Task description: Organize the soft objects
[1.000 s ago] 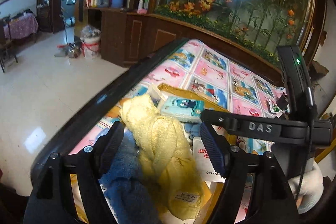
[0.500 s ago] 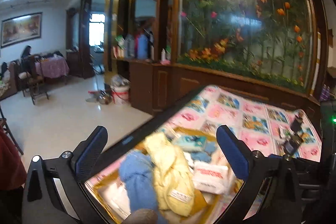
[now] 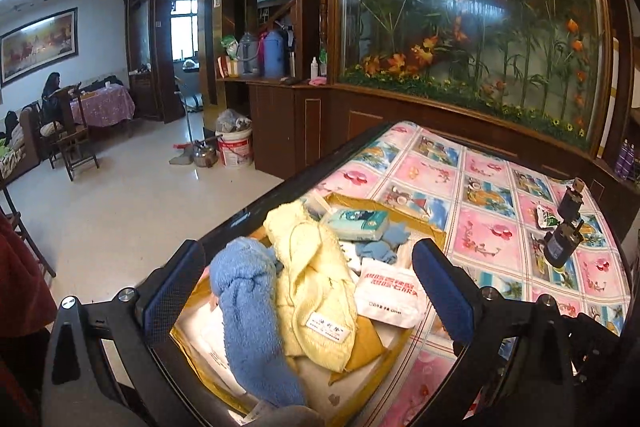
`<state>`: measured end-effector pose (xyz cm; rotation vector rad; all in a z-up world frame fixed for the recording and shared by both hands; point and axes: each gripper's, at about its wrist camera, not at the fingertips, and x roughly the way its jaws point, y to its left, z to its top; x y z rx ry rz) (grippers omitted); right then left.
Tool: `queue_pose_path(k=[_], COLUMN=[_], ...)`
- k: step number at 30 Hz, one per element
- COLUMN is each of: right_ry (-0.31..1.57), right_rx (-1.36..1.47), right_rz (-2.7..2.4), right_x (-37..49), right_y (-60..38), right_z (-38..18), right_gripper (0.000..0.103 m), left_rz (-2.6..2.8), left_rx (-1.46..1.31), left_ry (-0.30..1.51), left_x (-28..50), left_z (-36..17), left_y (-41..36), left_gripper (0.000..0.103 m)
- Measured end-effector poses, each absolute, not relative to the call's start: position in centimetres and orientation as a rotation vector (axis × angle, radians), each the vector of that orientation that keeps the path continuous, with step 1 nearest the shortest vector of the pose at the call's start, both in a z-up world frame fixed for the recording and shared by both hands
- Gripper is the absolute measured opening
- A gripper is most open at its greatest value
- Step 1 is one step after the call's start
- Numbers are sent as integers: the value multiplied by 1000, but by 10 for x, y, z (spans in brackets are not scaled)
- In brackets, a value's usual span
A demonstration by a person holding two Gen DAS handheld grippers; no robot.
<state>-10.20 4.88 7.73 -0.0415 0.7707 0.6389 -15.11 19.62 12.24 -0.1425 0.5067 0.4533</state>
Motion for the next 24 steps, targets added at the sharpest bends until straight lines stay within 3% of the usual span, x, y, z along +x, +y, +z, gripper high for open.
queue_pose_path(k=[24], right_ry=[823], right_rx=[-121], right_rz=[637], right_x=[-109], right_y=[71], right_z=[56], right_gripper=[92], left_rz=[433], left_rx=[-200], left_ry=[629], left_x=[-141], left_z=[91], left_y=[213], left_gripper=[103])
